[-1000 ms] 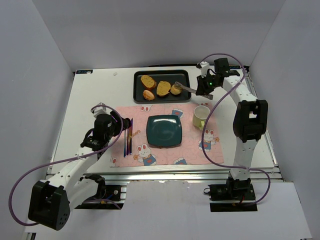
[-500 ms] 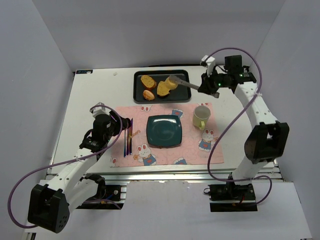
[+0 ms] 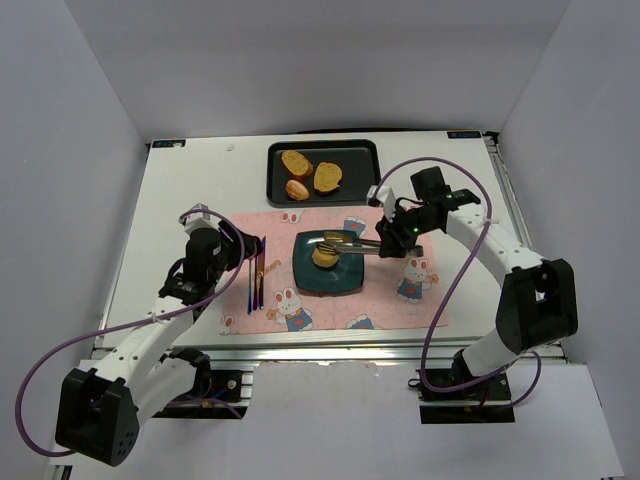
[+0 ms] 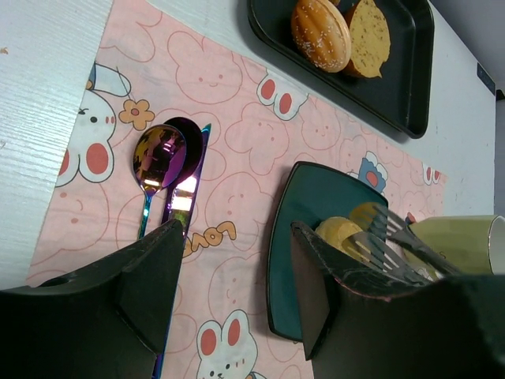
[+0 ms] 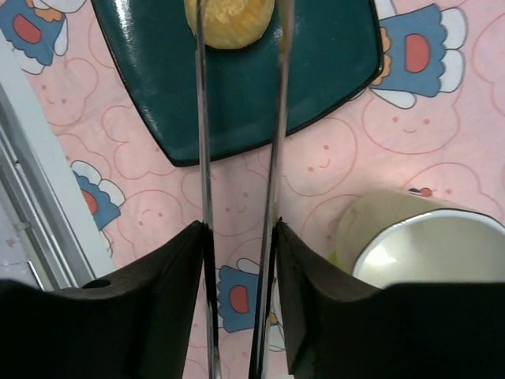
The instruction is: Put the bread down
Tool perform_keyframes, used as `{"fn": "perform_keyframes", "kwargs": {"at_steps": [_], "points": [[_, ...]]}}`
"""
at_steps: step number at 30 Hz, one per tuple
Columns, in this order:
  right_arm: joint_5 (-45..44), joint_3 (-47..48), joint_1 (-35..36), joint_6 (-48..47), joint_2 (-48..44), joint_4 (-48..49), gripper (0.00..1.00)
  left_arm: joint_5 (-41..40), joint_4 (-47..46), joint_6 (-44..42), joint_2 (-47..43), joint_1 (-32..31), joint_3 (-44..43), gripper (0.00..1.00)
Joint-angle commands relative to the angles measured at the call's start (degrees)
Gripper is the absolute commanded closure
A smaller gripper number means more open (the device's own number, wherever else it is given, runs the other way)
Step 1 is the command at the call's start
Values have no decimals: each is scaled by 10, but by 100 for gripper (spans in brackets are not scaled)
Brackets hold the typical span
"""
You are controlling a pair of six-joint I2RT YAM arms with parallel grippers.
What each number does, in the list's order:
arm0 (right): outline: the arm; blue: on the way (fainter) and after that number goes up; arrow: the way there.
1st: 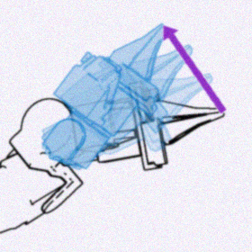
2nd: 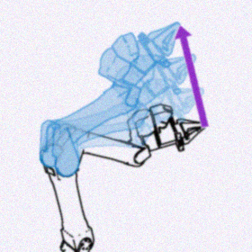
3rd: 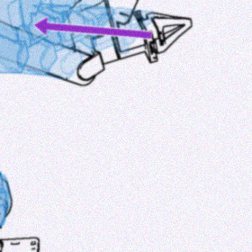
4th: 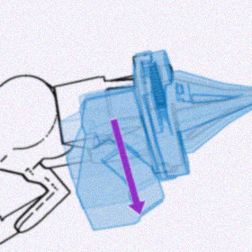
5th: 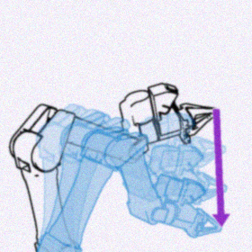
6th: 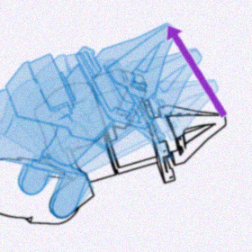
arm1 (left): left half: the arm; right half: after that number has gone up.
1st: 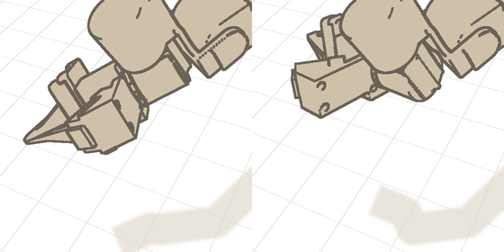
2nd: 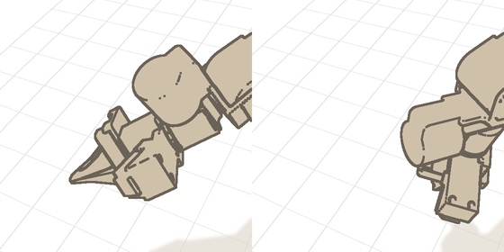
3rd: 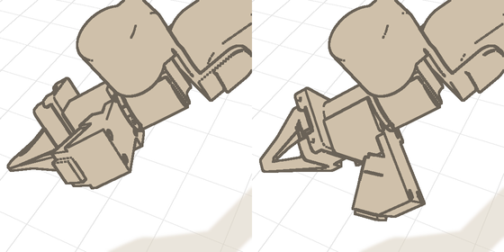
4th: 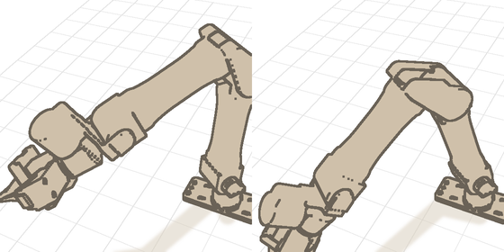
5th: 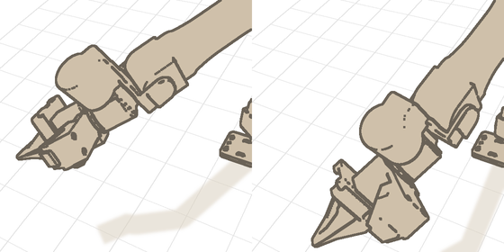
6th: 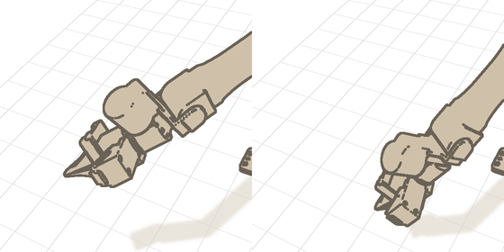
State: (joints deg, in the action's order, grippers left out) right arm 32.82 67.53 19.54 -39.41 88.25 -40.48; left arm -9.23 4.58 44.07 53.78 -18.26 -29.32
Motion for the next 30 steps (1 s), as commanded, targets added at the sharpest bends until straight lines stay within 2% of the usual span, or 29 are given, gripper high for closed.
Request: {"fn": "perform_keyframes", "kwargs": {"at_steps": [1,2,5,15,20,26,29,30], "points": [[-12,7,4,-12,-31,19,52,2,-11,5,-13,0,1,34],[-11,9,4,-13,-30,16,47,2,-10,5,-14,0,1,34],[-5,18,5,-14,-36,13,41,1,-10,4,-16,0,1,34],[-3,61,5,8,-43,48,45,0,-7,4,-24,0,5,34],[4,79,6,6,-19,30,48,-5,-1,4,-32,0,6,34],[24,46,7,-37,-28,20,47,-5,-2,6,-35,-1,11,34],[24,-28,21,-74,-43,34,49,3,-15,8,-30,0,16,41],[1,-48,31,-74,-51,67,50,6,-22,9,-26,0,17,47]]}}
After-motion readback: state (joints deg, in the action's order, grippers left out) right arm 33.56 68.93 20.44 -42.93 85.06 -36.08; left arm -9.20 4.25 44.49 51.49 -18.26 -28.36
